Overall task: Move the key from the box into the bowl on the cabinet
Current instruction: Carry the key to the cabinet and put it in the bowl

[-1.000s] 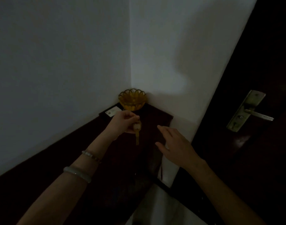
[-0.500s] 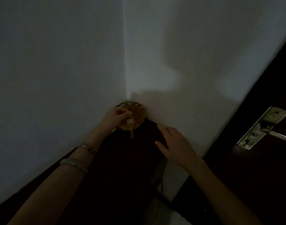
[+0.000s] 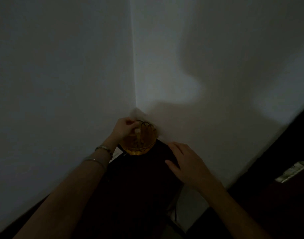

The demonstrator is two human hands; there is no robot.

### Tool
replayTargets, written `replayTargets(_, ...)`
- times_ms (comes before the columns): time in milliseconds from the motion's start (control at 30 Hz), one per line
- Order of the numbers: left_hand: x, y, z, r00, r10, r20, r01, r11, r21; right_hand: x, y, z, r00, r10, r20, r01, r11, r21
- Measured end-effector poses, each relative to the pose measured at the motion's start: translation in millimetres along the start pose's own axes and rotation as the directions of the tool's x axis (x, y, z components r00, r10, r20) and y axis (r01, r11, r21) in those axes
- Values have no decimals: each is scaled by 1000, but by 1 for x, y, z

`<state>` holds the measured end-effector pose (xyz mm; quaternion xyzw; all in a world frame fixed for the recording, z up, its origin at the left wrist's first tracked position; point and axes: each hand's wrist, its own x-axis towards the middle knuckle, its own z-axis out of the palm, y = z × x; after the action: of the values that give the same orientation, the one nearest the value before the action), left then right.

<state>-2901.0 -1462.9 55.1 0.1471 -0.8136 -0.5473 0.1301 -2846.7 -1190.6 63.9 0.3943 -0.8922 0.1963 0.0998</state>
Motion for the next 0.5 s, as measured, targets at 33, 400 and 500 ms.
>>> replayTargets(33, 5, -7, 3, 1000, -13, 4, 13, 1000, 12, 2, 2, 2, 1000, -6, -2, 6, 1000, -4)
replayTargets(400, 41, -52, 15, 987, -99, 126, 51, 941, 336, 10, 9, 62, 979, -35, 201, 32, 999, 18)
replayTargets(500, 45, -54, 15, 976, -145, 162, 92, 950, 297, -7, 9, 94, 942, -52, 332, 49, 999, 19)
